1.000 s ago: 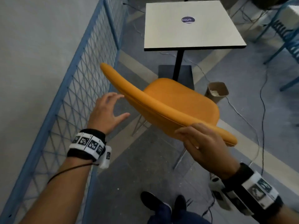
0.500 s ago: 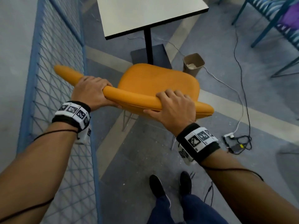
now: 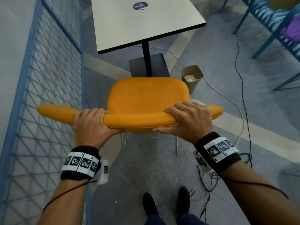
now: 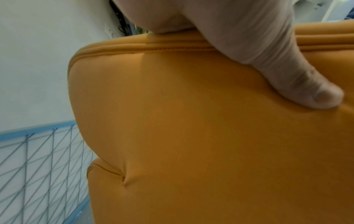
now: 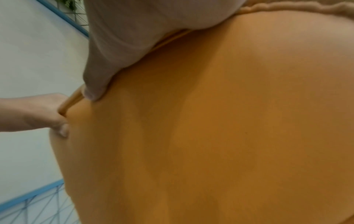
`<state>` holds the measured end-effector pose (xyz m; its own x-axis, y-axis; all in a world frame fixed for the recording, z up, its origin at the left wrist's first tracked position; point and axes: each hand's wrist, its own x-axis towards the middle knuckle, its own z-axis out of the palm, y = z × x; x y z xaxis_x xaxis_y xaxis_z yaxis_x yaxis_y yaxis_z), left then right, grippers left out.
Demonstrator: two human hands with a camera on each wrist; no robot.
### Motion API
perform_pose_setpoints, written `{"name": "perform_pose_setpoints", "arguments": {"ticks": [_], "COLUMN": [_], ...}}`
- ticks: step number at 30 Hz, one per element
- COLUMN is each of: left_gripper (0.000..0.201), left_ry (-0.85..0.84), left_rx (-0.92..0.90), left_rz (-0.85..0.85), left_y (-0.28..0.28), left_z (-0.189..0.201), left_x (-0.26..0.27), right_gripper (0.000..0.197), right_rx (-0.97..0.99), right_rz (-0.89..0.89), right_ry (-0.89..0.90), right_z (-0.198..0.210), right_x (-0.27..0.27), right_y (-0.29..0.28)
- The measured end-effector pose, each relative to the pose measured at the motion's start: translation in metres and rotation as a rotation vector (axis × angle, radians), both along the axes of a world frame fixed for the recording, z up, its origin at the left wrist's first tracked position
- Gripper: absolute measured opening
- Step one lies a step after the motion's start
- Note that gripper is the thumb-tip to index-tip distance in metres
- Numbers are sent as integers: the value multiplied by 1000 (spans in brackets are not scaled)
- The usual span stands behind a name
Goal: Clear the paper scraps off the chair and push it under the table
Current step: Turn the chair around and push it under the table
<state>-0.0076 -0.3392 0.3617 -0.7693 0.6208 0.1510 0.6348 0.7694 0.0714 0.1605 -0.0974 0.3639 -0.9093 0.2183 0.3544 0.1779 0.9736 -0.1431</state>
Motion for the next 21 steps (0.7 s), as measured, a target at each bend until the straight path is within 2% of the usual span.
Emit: {"name": "perform_pose_setpoints", "arguments": {"ticks": [8, 21], "left_gripper": [92, 84], "left_ry": [42, 105], "left_rx": [2, 75], "left_rz": [54, 20], "left_y": [92, 214], "left_z": [0, -8], "left_x": [-47, -184], "right_gripper": [71, 69], "right_rx": [23, 58], "right_rz": [90, 96], "right_ry": [28, 43], "right_z": [0, -7], "right_x": [-75, -214], "right_y": [111, 241]}}
